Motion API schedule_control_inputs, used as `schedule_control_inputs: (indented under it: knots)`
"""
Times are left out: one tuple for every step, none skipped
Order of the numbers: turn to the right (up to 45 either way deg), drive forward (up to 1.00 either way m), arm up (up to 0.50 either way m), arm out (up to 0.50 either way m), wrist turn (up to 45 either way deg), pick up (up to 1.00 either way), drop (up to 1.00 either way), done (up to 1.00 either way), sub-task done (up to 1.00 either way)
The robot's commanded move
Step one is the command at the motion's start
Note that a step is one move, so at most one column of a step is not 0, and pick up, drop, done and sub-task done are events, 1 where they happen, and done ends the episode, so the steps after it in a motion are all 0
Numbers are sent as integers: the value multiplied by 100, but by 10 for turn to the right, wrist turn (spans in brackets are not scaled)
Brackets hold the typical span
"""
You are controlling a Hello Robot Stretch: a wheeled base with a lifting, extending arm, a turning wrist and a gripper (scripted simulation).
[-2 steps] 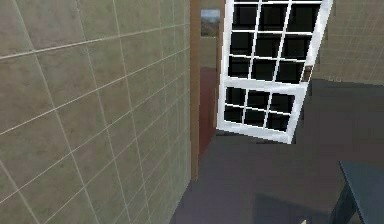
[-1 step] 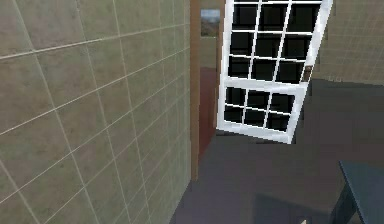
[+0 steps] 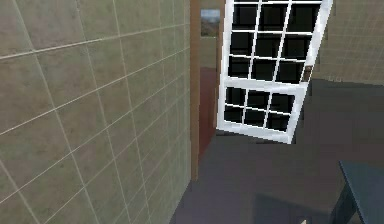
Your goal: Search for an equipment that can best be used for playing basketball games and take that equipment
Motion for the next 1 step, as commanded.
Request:
schedule_control_inputs:
  knots:
    - [0, 0, 0, 0, 0, 0, 0, 100, 0]
